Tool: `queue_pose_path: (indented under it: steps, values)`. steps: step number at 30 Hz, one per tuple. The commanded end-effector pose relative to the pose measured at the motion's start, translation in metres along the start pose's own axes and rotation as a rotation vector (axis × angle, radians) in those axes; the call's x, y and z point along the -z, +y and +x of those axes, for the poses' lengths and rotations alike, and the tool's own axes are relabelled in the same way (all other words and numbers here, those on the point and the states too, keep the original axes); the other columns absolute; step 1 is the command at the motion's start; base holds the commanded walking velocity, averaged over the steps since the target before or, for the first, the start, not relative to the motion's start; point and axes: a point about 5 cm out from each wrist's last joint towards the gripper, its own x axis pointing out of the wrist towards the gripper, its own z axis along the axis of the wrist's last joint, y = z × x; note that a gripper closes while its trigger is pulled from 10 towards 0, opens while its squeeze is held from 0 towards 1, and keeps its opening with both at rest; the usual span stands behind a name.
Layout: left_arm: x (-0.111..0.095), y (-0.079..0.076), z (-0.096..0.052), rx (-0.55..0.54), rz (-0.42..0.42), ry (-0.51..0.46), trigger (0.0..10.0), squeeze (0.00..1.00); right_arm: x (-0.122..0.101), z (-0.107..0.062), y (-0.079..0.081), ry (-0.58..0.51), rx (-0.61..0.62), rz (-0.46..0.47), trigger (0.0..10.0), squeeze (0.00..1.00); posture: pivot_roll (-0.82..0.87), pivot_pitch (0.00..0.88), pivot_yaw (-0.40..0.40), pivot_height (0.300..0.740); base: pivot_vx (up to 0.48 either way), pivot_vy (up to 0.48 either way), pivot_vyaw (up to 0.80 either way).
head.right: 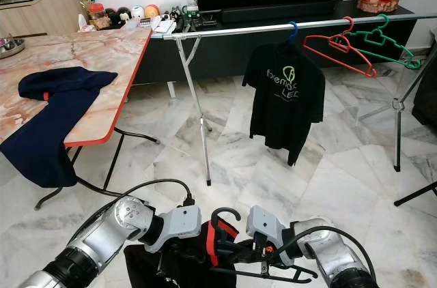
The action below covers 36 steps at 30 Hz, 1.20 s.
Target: Hang hanger
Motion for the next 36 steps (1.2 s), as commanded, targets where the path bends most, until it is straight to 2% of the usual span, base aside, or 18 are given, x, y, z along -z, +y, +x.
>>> queue_pose_path:
  steps: [1, 7, 8, 9, 10, 16, 25, 27, 36]
  values:
    - [-0.009, 0.005, -0.004, 0.001, 0.046, -0.016, 10.0, 0.00, 0.002, 0.000, 0.001, -0.012, 0.027, 0.008, 0.0, 0.00, -0.03, 0.054, 0.081, 0.740, 0.000, 0.000, 0.00]
    - [-0.012, 0.003, -0.006, 0.031, 0.048, -0.027, 10.0, 0.00, 0.006, 0.002, 0.004, -0.008, 0.031, 0.009, 0.0, 0.00, -0.04, 0.051, 0.084, 0.740, 0.000, 0.000, 0.00]
    - [-0.013, 0.002, -0.005, 0.042, 0.047, -0.037, 10.0, 0.20, 0.006, 0.002, 0.003, -0.012, 0.042, 0.012, 0.0, 0.00, -0.04, 0.049, 0.084, 0.740, 0.000, 0.000, 0.00]
    - [-0.013, 0.002, -0.005, 0.042, 0.047, -0.037, 10.0, 0.20, 0.006, 0.002, 0.003, -0.012, 0.042, 0.012, 0.0, 0.00, -0.04, 0.049, 0.084, 0.740, 0.000, 0.000, 0.00]
    - [-0.015, 0.002, -0.005, 0.043, 0.052, -0.051, 10.0, 1.00, 0.005, 0.002, 0.003, -0.020, 0.055, 0.013, 0.0, 0.00, -0.04, 0.046, 0.083, 0.740, 0.000, 0.000, 0.00]
    - [-0.018, 0.003, -0.008, 0.041, 0.054, -0.068, 10.0, 1.00, 0.004, 0.001, -0.001, -0.066, 0.131, 0.032, 0.0, 0.00, -0.04, 0.038, 0.082, 0.740, 0.000, 0.000, 0.00]
    - [-0.023, 0.012, -0.022, -0.018, 0.065, -0.087, 10.0, 1.00, 0.012, 0.001, 0.001, -0.126, 0.240, 0.091, 0.0, 0.00, -0.04, 0.023, 0.079, 0.740, 0.000, 0.000, 0.00]
    - [-0.025, 0.016, -0.026, -0.061, 0.067, -0.101, 10.0, 1.00, 0.015, 0.002, 0.003, -0.162, 0.308, 0.125, 0.0, 0.00, -0.04, 0.020, 0.079, 0.740, 0.000, 0.000, 0.00]
    - [-0.031, 0.020, -0.029, -0.122, 0.058, -0.151, 10.0, 1.00, 0.017, 0.009, 0.007, -0.216, 0.385, 0.175, 0.0, 0.00, -0.04, 0.031, 0.070, 0.740, 0.000, 0.000, 0.00]
